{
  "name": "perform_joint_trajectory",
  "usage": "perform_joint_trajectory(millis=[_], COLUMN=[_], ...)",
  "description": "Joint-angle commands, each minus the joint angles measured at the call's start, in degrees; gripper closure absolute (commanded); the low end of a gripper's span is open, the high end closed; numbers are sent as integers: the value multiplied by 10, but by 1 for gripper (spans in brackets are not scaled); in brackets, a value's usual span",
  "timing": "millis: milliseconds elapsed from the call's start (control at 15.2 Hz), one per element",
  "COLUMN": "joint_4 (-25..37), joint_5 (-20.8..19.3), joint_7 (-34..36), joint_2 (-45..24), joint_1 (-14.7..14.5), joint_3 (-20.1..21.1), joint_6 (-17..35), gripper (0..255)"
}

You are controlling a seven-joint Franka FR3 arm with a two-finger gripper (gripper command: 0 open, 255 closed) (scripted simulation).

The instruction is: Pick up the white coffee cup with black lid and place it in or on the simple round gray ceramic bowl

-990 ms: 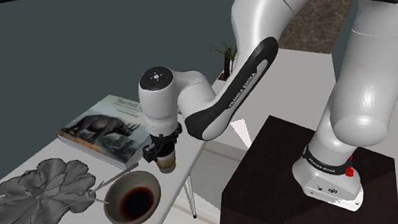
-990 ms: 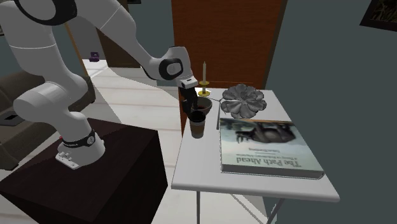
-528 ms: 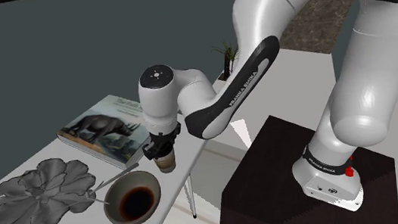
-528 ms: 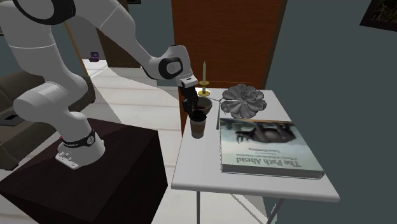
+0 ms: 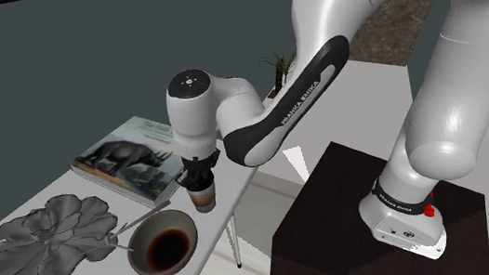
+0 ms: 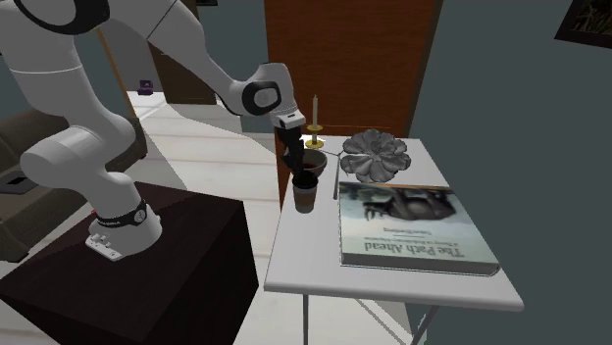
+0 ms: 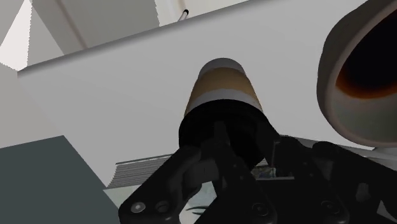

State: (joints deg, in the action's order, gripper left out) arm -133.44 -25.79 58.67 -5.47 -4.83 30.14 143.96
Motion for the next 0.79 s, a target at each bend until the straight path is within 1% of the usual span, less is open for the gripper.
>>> perform_joint_trajectory(millis=[0, 198, 264, 330, 462, 528, 726], joint_4=[0, 5, 1, 1, -118, -170, -160], joint_5=[18, 43, 35, 35, 57, 80, 11], joint_7=[-15, -36, -29, -29, -178, -267, -216], joint_2=[12, 31, 26, 26, 94, 116, 82], joint_1=[2, 3, 3, 3, 16, 12, 26], joint_3=[3, 7, 5, 5, -2, -19, -19], joint_6=[-10, -28, -20, -20, 128, 200, 217], gripper=[255, 255, 255, 0, 0, 0, 0])
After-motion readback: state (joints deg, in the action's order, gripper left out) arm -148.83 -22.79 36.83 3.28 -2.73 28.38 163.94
